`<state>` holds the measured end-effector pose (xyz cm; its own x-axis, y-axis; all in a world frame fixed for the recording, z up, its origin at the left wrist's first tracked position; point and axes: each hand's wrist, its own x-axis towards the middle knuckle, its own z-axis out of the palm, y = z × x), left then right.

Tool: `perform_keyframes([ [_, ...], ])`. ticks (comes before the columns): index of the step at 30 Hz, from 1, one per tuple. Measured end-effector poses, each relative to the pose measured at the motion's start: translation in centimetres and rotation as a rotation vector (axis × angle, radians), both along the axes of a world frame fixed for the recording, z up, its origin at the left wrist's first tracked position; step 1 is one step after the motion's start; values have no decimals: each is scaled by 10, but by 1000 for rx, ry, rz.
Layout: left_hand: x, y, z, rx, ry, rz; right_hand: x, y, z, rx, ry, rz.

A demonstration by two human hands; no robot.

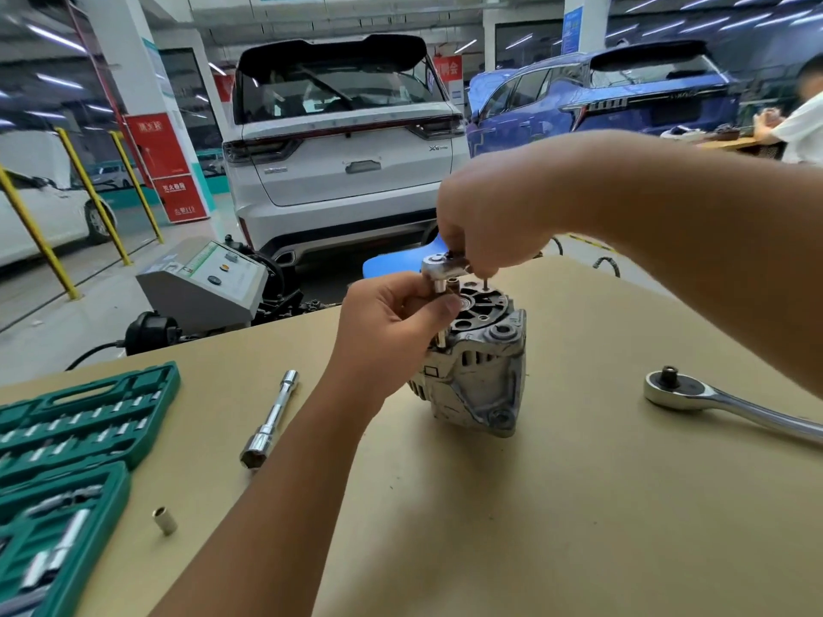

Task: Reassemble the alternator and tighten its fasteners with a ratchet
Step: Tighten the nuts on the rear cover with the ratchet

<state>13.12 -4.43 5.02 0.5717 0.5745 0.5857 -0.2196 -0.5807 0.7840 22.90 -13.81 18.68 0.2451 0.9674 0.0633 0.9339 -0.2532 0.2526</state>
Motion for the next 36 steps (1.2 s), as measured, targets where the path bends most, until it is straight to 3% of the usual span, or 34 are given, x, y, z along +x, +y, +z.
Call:
perform_keyframes([
  [5,5,-2,-3,18,-52,56,-7,-5,8,-112,301,-74],
  [10,1,1,-2,-82,-27,19,-2,1,-3,47,12,-8],
  [16,1,-3,0,-27,-3,100,-8,-1,6,-57,246,-30],
  [20,-1,0,3,-84,10,71,-7,3,-2,23,1,18],
  [25,-1,-5,5,66,-5,158,-13,0,5,-94,199,-14],
  [29,-5,0,9,-45,40,77,-10,-1,1,22,-65,26],
  [36,-7,0,10,-96,69,83,-13,-3,9,-104,3,4],
])
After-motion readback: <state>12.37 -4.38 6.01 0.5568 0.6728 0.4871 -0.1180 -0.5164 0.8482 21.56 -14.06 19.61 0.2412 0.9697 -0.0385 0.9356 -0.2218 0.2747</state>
